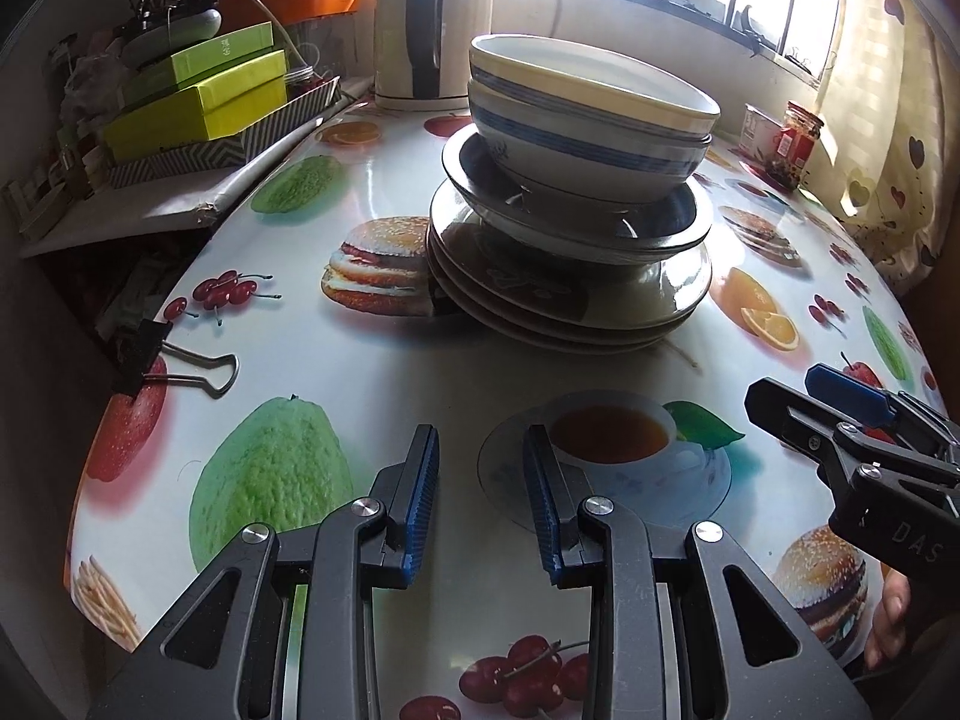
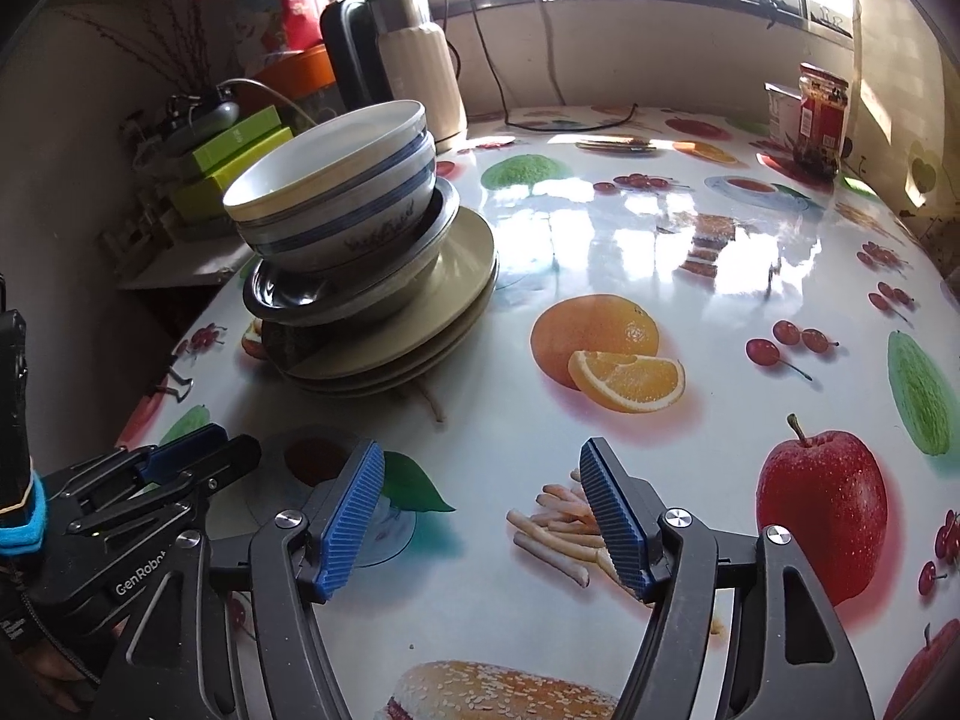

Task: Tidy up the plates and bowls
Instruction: 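Withdraw both tools from the stacked dishes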

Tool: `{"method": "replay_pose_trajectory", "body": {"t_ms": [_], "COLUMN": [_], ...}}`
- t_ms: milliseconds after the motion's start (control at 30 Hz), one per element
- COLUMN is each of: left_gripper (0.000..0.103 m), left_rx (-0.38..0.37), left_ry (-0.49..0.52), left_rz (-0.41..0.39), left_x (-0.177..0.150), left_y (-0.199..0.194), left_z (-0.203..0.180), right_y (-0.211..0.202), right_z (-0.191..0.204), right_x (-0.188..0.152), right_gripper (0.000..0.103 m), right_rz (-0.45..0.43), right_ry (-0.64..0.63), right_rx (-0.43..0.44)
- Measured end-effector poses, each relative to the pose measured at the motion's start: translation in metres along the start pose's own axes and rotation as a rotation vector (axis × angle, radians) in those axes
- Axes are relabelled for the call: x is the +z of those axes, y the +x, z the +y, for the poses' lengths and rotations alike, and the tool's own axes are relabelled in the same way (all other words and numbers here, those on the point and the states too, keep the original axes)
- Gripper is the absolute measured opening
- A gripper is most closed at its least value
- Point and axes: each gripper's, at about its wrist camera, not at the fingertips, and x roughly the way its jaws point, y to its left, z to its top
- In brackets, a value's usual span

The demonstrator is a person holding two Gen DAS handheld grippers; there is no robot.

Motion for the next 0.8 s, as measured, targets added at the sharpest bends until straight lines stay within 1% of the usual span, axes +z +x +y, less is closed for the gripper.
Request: {"method": "replay_pose_trajectory", "body": {"t_ms": [133,267,333,367,433,567,700,800], "left_gripper": [0.030,0.031,0.042,0.043,0.043,0.043,0.044,0.044], "left_rx": [0.013,0.028,0.015,0.012,0.019,0.035,0.042,0.043], "left_ry": [0.005,0.017,0.019,0.019,0.020,0.024,0.021,0.017], "left_rz": [-0.001,-0.007,-0.013,-0.014,-0.018,-0.027,-0.032,-0.036], "left_x": [-0.001,-0.002,-0.002,-0.002,-0.003,-0.004,-0.003,-0.004], "left_y": [0.001,0.002,0.003,0.003,0.003,0.003,0.003,0.003], "left_z": [-0.002,-0.005,-0.006,-0.006,-0.007,-0.009,-0.010,-0.010], "right_y": [0.005,0.009,0.010,0.010,0.012,0.013,0.014,0.014], "right_z": [-0.001,-0.002,-0.002,-0.002,-0.003,-0.004,-0.004,-0.004], "right_x": [-0.004,-0.005,-0.005,-0.005,-0.005,-0.006,-0.007,-0.007], "right_gripper": [0.071,0.072,0.073,0.074,0.077,0.079,0.083,0.084], "right_rz": [0.017,0.030,0.030,0.032,0.040,0.040,0.036,0.035], "right_ry": [-0.006,-0.003,-0.007,-0.006,-0.003,-0.002,-0.002,-0.011], "right_rx": [-0.037,-0.049,-0.058,-0.060,-0.067,-0.081,-0.091,-0.114]}}
